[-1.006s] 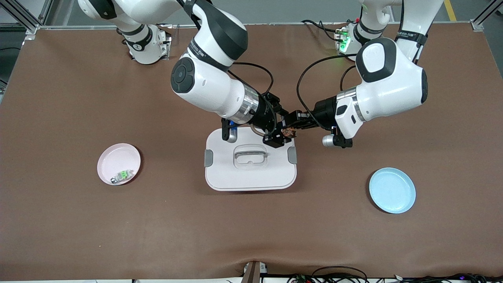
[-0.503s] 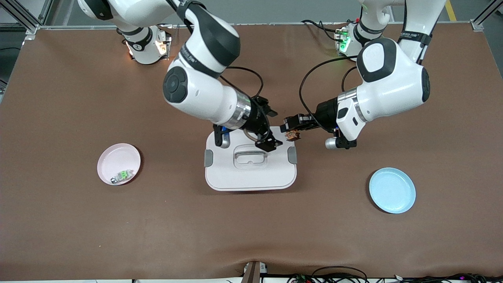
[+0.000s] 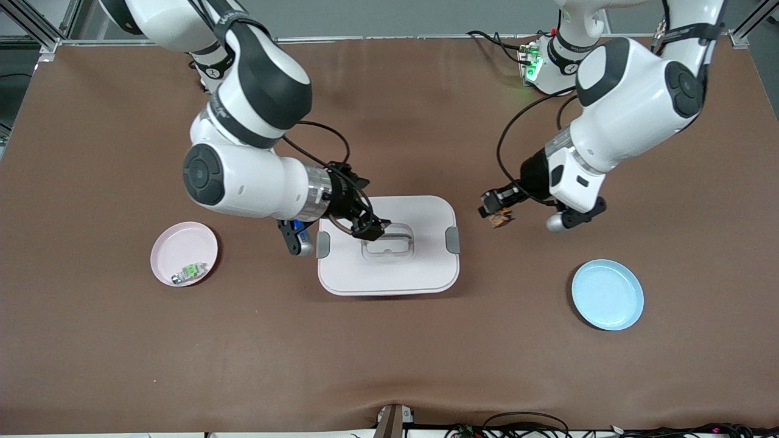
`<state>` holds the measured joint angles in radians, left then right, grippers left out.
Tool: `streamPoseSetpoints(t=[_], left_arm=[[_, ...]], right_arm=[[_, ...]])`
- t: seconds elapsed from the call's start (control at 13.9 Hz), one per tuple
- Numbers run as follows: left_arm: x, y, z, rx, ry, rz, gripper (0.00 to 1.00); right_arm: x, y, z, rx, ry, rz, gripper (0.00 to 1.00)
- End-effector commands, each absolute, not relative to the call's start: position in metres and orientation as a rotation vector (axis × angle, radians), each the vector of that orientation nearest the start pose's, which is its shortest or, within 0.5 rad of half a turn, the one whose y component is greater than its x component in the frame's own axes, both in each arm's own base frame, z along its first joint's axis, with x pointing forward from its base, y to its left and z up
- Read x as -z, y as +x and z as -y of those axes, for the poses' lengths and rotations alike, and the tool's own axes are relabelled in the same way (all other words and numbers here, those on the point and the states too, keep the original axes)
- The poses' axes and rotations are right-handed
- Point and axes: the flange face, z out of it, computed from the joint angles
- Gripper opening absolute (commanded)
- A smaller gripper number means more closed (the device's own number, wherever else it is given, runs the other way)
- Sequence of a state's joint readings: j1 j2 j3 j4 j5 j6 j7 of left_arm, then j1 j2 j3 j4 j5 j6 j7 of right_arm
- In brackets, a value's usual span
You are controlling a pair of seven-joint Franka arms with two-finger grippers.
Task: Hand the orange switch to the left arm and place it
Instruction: 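Carry the switch to the blue plate while the right gripper withdraws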
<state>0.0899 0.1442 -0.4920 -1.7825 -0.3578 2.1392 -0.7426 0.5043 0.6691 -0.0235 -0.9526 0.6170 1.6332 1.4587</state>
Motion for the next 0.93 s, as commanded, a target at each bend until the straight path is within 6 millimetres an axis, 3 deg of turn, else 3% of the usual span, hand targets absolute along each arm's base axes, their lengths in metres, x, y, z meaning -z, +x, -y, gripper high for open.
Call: streamPoseSetpoints(t=[0.0,0.14,0.43,0.72,0.86], left_arm=[[-0.521,0.574,0.202,-0.019,-3.341,1.102,0.0],[-0.521,0.585,0.159,0.007,-3.26,1.182,0.0],[-0.52,0.605,0.074,0.066,-3.067,1.503,0.0],[-0.509,0.628,0.02,0.088,-2.965,1.652,0.0],[-0.49,0.643,0.0,0.083,-2.92,1.657,0.0]], right_arm=[[-0.516,0.631,-0.363,-0.684,-2.456,-1.136,1.0],[-0.532,0.638,-0.323,-0.656,-2.505,-0.993,1.0],[-0.54,0.643,-0.252,-0.587,-2.698,-0.648,1.0],[-0.54,0.651,-0.186,-0.499,-2.88,-0.348,1.0],[-0.55,0.652,-0.155,-0.424,-2.996,-0.153,1.0]])
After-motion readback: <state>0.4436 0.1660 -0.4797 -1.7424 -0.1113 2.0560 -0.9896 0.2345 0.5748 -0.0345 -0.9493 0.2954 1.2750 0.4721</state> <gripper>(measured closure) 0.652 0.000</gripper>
